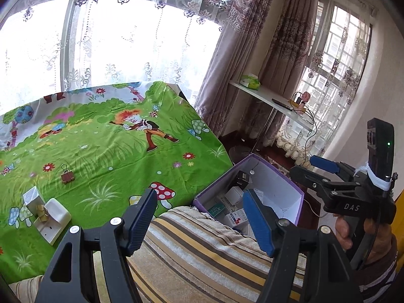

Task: Organize rigid objects
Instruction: 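Move both grippers back over the remaining items on the bed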

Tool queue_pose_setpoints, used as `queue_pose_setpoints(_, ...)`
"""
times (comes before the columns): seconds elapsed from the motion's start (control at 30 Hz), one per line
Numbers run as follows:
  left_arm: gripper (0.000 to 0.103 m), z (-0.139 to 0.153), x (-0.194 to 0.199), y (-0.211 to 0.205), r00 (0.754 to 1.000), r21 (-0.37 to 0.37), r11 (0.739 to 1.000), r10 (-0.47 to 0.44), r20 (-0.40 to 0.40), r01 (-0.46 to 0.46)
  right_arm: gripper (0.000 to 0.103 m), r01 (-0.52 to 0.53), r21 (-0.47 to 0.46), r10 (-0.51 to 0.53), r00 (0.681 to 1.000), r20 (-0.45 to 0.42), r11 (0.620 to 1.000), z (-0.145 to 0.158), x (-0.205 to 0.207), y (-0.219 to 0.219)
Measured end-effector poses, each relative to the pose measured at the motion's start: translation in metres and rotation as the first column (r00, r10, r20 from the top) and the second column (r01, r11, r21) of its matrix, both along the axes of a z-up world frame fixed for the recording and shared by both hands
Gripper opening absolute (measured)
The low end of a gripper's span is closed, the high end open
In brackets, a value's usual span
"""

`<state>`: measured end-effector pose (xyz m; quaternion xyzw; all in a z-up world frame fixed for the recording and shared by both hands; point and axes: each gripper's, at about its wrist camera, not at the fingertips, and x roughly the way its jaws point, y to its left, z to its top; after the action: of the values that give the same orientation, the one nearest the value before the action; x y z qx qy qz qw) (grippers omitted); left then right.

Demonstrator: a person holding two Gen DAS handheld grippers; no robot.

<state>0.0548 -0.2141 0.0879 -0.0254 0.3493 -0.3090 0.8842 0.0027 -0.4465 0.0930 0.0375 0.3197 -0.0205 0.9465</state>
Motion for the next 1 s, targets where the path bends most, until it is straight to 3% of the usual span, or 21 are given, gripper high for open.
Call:
queue_pose_setpoints(0.13, 0.069, -0.001, 0.013, 0.034, 0.997, -0.033, 0.997, 0.066, -0.038, -0.068, 0.1, -0.03, 0.008, 0.03, 0.999, -0.013, 1.0, 0.0, 0.006, 0.012)
queue_pose_setpoints(0.37, 0.06, -0.007, 0.039, 0.101, 0.973, -0.019, 0.976, 0.215, -0.084, -0.217, 0.1, -0.11, 0.034, 0.111, 0.993, -0.027, 0.993, 0.0, 0.015, 0.038)
queue_pose_setpoints(0.53, 0.057, -0.016, 0.06, 0.145, 0.941, -0.027, 0.951, 0.302, -0.155, -0.309, 0.1, -0.139, 0.053, 0.142, 0.989, -0.043, 0.989, 0.001, 0.025, 0.053)
queue_pose_setpoints(0.7, 0.051, -0.032, 0.083, 0.175, 0.908, -0.047, 0.934, 0.332, -0.257, -0.355, 0.1, -0.175, 0.06, 0.179, 0.982, -0.061, 0.983, 0.003, 0.038, 0.07)
queue_pose_setpoints(1.0, 0.044, -0.065, 0.115, 0.204, 0.844, -0.028, 0.906, 0.382, -0.377, -0.423, 0.1, -0.266, 0.03, 0.268, 0.96, -0.083, 0.963, 0.003, 0.062, 0.11)
